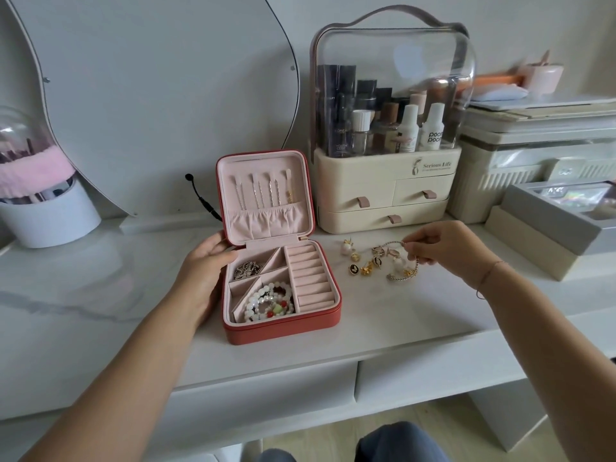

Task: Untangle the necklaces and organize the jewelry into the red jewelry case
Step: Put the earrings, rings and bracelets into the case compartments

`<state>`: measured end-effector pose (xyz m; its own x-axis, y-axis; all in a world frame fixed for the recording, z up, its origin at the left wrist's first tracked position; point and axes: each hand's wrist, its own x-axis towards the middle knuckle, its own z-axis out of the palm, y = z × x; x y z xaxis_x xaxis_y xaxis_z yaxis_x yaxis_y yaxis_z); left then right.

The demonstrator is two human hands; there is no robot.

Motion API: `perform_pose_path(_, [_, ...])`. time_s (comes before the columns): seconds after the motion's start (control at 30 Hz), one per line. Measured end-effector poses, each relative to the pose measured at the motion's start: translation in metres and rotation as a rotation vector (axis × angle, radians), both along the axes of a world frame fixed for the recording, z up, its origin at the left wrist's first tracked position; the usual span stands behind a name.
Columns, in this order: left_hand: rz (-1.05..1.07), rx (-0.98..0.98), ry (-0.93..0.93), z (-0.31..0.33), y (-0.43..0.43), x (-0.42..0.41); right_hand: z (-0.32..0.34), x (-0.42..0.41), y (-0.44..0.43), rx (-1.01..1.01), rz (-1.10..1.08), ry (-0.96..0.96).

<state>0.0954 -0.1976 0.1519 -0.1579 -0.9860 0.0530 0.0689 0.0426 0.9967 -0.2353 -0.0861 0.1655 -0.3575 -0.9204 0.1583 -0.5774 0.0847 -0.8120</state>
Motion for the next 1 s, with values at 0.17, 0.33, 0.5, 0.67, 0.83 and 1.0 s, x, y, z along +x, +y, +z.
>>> perform_pose_path(0.17, [0.002,0.007,-0.005,-0.004,-0.004,0.003,0.016,0.016,0.005,-0.079,0.0,-0.117])
perform_pose_path(0.33, [0.001,0.022,0.015,-0.004,-0.004,0.003,0.031,0.062,0.006,-0.104,0.114,-0.295])
perform_pose_path(0.5, [0.003,0.074,0.083,-0.004,-0.007,0.002,0.032,0.126,-0.005,-0.041,0.237,-0.362])
perform_pose_path(0.67, [0.003,0.072,0.077,-0.006,-0.009,0.005,0.023,0.165,-0.014,0.057,0.246,-0.178])
perform_pose_path(0.83, [-0.02,0.078,0.096,-0.006,-0.009,0.004,0.023,0.175,-0.017,0.049,0.222,0.236])
perform_pose_path(1.0, [-0.01,0.085,0.103,-0.006,-0.009,0.003,0.021,0.182,-0.019,0.09,0.257,0.502])
